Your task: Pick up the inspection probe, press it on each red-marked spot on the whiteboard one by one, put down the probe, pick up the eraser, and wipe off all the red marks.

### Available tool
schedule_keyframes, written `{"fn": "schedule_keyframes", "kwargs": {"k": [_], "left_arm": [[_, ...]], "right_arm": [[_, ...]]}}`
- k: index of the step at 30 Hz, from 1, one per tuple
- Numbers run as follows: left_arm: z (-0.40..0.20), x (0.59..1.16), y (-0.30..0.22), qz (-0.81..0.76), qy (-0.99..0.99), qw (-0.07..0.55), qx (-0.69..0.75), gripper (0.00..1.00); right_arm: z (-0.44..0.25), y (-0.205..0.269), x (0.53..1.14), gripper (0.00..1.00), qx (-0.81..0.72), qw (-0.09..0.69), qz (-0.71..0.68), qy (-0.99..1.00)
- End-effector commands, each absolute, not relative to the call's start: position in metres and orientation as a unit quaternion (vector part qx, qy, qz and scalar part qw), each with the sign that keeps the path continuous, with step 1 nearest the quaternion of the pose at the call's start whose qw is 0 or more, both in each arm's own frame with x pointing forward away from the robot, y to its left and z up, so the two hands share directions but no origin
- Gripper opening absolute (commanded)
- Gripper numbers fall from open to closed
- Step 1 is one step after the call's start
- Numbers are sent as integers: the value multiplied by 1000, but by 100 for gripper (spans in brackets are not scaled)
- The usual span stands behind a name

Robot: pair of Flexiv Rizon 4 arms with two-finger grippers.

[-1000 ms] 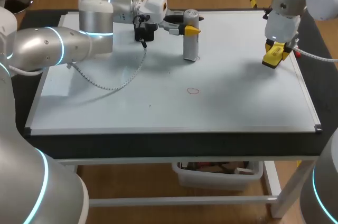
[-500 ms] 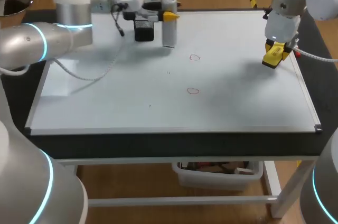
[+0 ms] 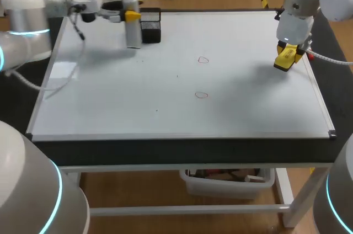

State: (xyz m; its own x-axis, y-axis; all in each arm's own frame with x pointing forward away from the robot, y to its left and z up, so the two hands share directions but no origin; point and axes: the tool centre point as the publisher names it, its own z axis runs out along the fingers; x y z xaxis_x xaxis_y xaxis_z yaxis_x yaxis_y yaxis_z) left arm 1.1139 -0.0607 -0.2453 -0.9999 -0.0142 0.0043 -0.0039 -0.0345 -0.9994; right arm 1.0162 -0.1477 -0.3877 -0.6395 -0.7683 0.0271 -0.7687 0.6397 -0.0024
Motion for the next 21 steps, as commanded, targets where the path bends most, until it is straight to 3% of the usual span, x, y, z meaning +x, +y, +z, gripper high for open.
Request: {"fn": "schedule_keyframes", "kwargs": {"k": [1, 21], "left_arm": [[-237, 1072, -18, -705, 690, 116, -116, 0], [-236, 1054, 34, -701, 676, 165, -153, 0]], "right_arm": [[-387, -148, 1017, 0, 425, 13, 8, -905], [-387, -148, 1017, 0, 425, 13, 8, -905]]}}
